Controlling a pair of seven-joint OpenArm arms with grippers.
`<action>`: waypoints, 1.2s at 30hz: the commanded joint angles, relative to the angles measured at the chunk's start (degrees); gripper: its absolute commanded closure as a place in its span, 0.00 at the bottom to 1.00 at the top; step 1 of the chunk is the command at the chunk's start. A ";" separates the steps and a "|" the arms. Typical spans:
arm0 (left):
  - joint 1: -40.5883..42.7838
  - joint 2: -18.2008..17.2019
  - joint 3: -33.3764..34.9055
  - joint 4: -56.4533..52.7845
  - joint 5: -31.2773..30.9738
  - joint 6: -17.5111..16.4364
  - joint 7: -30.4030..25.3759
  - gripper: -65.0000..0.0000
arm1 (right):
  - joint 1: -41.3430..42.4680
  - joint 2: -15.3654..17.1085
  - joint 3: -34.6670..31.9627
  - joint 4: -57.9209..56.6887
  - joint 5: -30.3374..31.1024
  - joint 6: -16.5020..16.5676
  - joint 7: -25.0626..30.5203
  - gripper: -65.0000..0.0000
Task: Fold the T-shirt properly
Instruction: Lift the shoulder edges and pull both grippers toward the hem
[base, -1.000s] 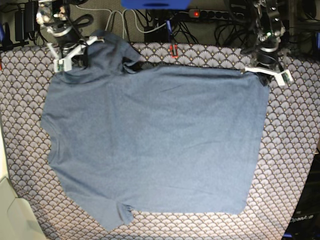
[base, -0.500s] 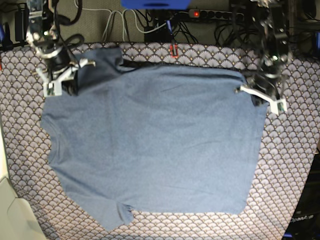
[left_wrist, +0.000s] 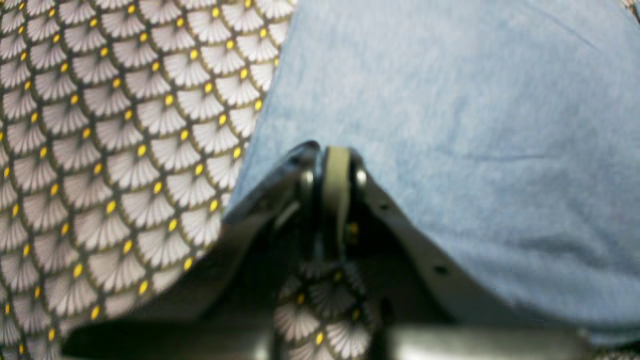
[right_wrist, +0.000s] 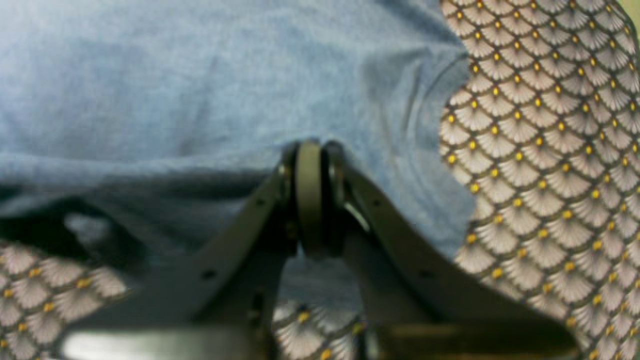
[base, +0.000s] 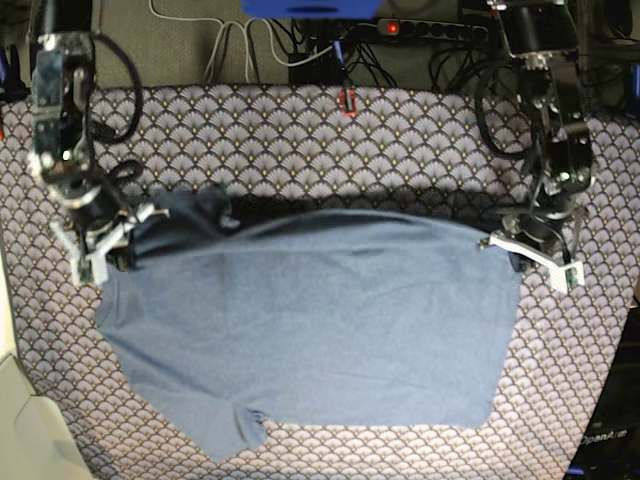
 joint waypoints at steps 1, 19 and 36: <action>-1.74 -0.53 -0.22 0.66 0.02 -0.28 -1.53 0.99 | 2.24 1.00 0.50 -0.15 -0.33 -0.37 1.24 1.00; -16.94 -5.72 6.72 -16.13 0.11 -0.28 -2.23 0.99 | 15.69 3.20 -4.60 -14.83 -4.55 4.11 1.59 1.00; -23.10 -5.45 13.58 -20.44 13.12 -0.36 -7.24 0.99 | 20.53 -1.20 -6.10 -20.11 -22.04 6.92 3.79 1.00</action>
